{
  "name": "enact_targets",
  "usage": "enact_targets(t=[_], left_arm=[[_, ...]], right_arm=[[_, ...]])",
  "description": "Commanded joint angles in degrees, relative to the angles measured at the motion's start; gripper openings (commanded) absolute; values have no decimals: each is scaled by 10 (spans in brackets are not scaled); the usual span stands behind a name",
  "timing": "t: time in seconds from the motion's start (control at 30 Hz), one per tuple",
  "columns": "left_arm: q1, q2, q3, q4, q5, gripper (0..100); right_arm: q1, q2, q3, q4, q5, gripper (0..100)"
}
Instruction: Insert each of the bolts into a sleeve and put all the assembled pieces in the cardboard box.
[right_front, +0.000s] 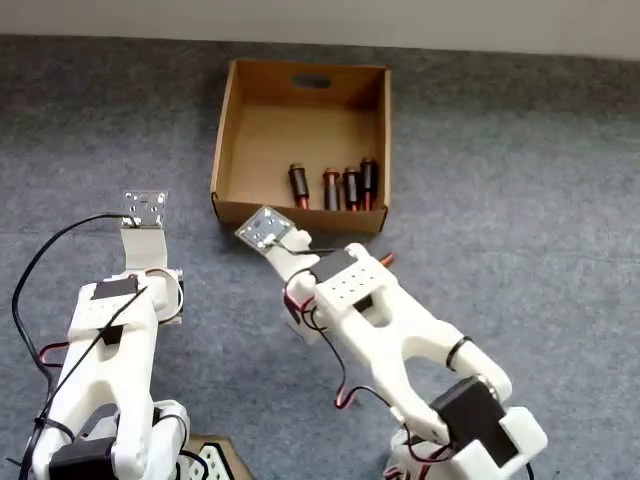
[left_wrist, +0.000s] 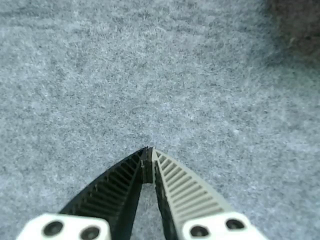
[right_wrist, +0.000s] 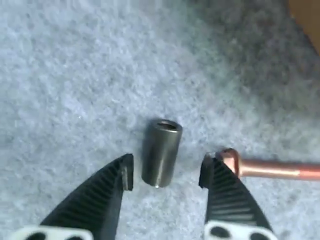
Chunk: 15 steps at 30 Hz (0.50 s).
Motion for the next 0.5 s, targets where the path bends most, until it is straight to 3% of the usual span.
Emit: enact_targets(t=[0.0, 0.1, 0.27, 0.47], left_arm=[[7, 1, -1, -8, 2, 9], [7, 1, -1, -8, 2, 9], [7, 1, -1, -8, 1, 9], [7, 1, -1, -8, 1, 9]], right_arm=[[-10, 45, -35, -23, -6, 212], [-11, 92, -61, -23, -6, 165], [-11, 116, -72, -21, -6, 1], [-15, 64, -69, 14, -6, 5]])
